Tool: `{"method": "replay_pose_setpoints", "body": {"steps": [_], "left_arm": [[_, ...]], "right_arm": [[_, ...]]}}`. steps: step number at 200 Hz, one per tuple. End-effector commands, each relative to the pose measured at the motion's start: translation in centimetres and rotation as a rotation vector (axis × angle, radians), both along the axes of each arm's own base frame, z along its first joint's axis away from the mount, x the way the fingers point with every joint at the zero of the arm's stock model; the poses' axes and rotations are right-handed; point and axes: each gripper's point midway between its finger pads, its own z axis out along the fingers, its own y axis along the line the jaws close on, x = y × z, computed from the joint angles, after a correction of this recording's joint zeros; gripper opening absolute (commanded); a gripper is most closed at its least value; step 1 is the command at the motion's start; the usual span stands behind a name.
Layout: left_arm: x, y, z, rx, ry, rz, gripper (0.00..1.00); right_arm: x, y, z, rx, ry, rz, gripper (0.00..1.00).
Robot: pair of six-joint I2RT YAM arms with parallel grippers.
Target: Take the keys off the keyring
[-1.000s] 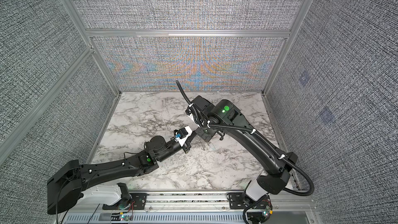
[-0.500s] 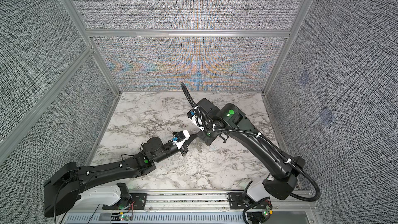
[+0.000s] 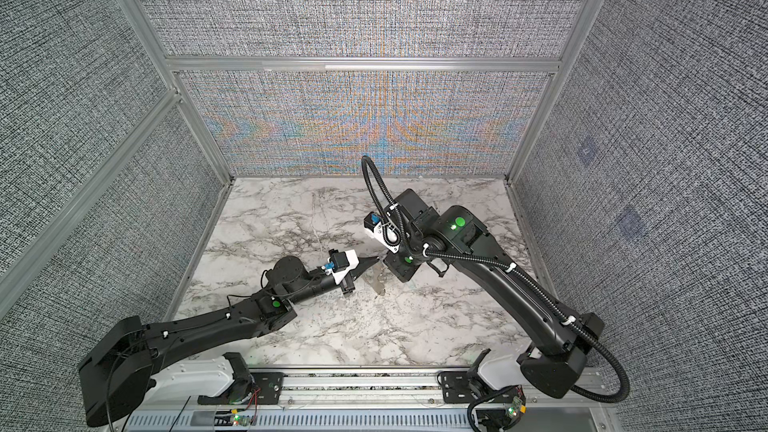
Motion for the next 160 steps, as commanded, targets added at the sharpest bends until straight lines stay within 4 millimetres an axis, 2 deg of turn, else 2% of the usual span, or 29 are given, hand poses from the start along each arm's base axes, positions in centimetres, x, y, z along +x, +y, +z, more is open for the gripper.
{"method": "replay_pose_setpoints", "body": {"steps": [1, 66, 105, 160], "left_arm": [[-2.1, 0.2, 5.5, -0.165, -0.163, -0.121, 0.0], [-2.0, 0.5, 6.3, -0.226, -0.176, -0.177, 0.0], [-2.2, 0.4, 6.6, -0.253, -0.184, -0.22, 0.0], [-1.3, 0.2, 6.3, -0.237, -0.178, -0.21, 0.0]], "right_arm": [[0.2, -0.8, -0.7, -0.058, -0.007, 0.032, 0.0], [0.5, 0.1, -1.0, -0.02, 0.019, 0.088, 0.0], [0.6, 0.7, -1.8, -0.017, 0.06, 0.11, 0.0], [2.0, -0.1, -1.4, -0.034, 0.052, 0.068, 0.0]]}}
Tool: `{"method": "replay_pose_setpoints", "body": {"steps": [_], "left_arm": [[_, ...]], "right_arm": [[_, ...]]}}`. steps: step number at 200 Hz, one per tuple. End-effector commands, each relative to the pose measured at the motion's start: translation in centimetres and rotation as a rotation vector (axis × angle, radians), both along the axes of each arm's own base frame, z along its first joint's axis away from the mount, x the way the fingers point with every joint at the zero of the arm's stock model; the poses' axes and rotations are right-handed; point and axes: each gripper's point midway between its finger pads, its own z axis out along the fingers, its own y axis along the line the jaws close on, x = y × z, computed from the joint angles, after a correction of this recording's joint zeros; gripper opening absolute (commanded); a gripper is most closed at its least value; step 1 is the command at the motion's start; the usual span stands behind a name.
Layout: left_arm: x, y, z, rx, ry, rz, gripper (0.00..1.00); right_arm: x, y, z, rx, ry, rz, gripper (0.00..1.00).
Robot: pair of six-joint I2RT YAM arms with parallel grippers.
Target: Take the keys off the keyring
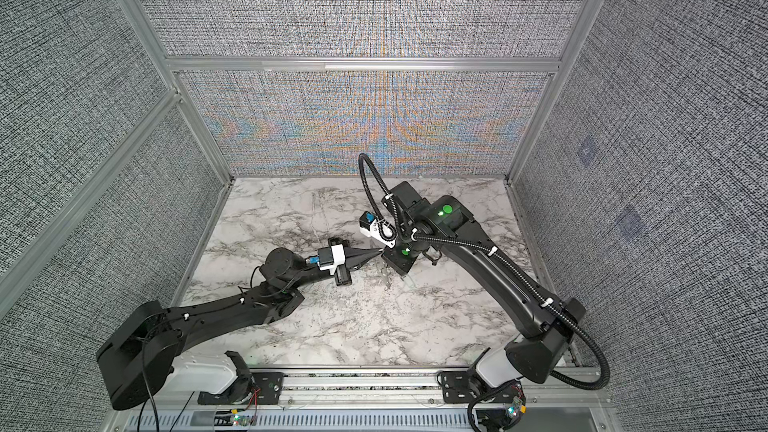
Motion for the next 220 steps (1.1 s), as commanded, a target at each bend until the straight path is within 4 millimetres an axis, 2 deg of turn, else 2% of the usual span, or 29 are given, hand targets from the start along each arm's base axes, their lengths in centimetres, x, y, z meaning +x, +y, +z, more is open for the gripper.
{"method": "replay_pose_setpoints", "body": {"steps": [1, 67, 106, 142, 187, 220], "left_arm": [[-0.1, 0.5, 1.1, -0.039, -0.034, -0.002, 0.0], [1.9, 1.8, -0.4, 0.006, 0.008, 0.132, 0.0], [3.4, 3.4, -2.4, 0.051, 0.085, 0.248, 0.0], [4.7, 5.3, -5.5, 0.14, 0.186, 0.37, 0.0], [6.0, 8.3, -9.1, 0.232, 0.275, 0.532, 0.0], [6.8, 10.5, -11.9, 0.297, 0.353, 0.635, 0.0]], "right_arm": [[0.3, -0.7, 0.2, -0.012, -0.01, -0.014, 0.0], [2.3, -2.1, 1.0, 0.024, -0.113, -0.11, 0.0], [3.5, -3.3, 1.3, 0.039, -0.23, -0.169, 0.0], [4.9, -4.0, -1.9, 0.009, -0.285, -0.226, 0.0], [7.2, -3.8, -8.6, -0.034, -0.309, -0.279, 0.0], [7.6, -3.1, -13.3, -0.057, -0.254, -0.279, 0.0]]}}
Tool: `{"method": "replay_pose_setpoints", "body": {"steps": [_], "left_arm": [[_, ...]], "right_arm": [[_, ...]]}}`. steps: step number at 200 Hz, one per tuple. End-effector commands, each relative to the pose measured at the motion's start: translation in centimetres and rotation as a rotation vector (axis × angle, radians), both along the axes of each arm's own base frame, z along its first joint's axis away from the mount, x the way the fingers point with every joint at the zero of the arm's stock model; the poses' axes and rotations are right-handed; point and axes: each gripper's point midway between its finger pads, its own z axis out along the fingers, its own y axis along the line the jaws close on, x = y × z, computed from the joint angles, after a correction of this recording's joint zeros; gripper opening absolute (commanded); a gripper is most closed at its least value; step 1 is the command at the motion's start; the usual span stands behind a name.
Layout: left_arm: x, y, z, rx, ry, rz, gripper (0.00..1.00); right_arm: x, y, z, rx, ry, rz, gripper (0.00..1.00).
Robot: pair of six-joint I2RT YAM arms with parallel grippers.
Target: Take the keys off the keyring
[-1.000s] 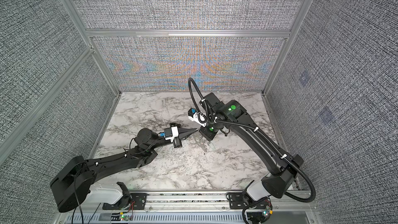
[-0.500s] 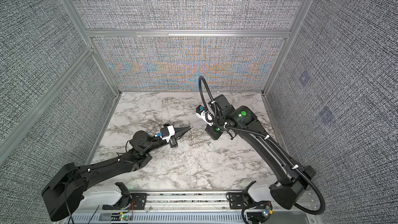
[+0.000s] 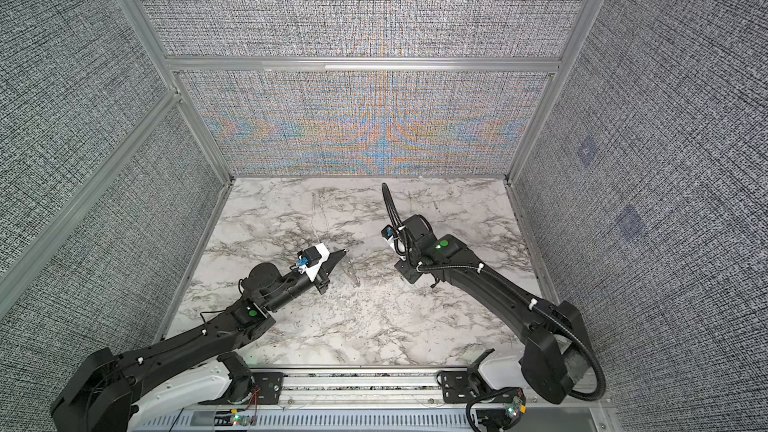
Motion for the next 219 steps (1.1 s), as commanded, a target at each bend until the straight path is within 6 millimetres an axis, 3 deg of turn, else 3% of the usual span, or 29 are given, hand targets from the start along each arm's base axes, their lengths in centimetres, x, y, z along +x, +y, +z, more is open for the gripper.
{"method": "replay_pose_setpoints", "body": {"steps": [1, 40, 87, 132, 197, 219], "left_arm": [[1.2, 1.8, -2.3, 0.056, 0.073, 0.113, 0.0], [2.2, 4.2, -5.3, 0.046, 0.172, 0.208, 0.0], [3.2, 5.9, -7.7, 0.056, 0.246, 0.289, 0.0], [3.6, 6.9, -9.0, 0.047, 0.283, 0.332, 0.0], [5.0, 8.7, -10.1, 0.053, 0.315, 0.4, 0.0], [5.9, 8.9, -10.7, 0.106, 0.342, 0.43, 0.0]], "right_arm": [[2.1, 1.4, -0.9, 0.051, -0.055, -0.022, 0.0], [2.7, 3.5, -4.5, 0.072, 0.026, -0.008, 0.0], [4.0, 7.1, -6.2, 0.074, 0.065, 0.052, 0.0], [5.3, 8.7, -8.6, 0.051, 0.119, 0.067, 0.0], [6.5, 9.8, -9.4, 0.039, 0.15, 0.096, 0.08], [6.9, 10.2, -9.0, 0.036, 0.158, 0.111, 0.21]]}}
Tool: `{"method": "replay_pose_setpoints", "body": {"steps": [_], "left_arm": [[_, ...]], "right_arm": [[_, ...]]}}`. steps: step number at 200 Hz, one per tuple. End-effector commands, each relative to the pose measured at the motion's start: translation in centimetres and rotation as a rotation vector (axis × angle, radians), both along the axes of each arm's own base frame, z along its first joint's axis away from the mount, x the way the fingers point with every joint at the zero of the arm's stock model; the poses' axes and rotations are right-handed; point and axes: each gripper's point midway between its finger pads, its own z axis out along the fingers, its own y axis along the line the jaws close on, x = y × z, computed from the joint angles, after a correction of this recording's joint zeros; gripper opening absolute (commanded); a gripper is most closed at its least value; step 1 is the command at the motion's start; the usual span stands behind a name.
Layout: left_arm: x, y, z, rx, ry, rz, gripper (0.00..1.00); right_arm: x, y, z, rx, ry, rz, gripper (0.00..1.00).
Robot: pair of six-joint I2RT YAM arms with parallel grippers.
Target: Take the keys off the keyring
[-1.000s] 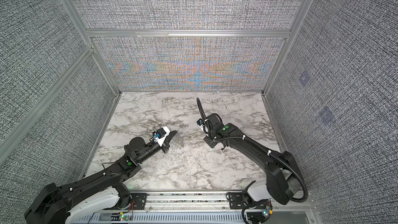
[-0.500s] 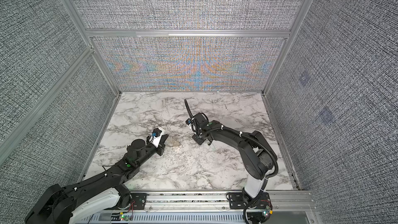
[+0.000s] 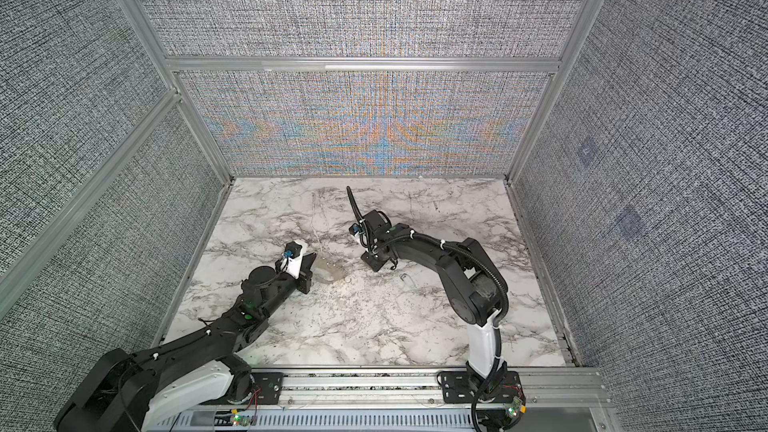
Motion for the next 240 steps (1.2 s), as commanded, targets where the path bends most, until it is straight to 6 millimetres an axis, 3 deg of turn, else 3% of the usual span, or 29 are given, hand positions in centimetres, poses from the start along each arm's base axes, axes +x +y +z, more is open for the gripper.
{"method": "replay_pose_setpoints", "body": {"steps": [1, 49, 102, 176, 214, 240], "left_arm": [[0.4, 0.2, -1.6, 0.062, 0.067, 0.009, 0.0], [2.1, 0.4, -2.3, 0.082, 0.114, 0.053, 0.0], [5.2, 2.4, -2.2, 0.072, 0.156, 0.16, 0.0], [11.0, 4.4, -2.5, 0.186, 0.198, 0.174, 0.0], [13.6, 4.5, -4.9, 0.285, 0.268, 0.141, 0.0], [15.3, 4.9, -6.0, 0.326, 0.312, 0.147, 0.0]], "right_arm": [[-0.3, 0.0, 0.0, -0.017, 0.035, 0.023, 0.21], [0.4, 0.4, 1.1, 0.004, 0.026, 0.028, 0.32], [0.5, -0.8, 4.8, 0.042, -0.04, -0.015, 0.35], [-2.5, -6.7, 8.0, 0.05, -0.138, -0.155, 0.39], [-3.7, -9.8, 9.3, 0.064, -0.188, -0.239, 0.41], [-4.1, -12.0, 10.9, 0.093, -0.248, -0.32, 0.48]]}}
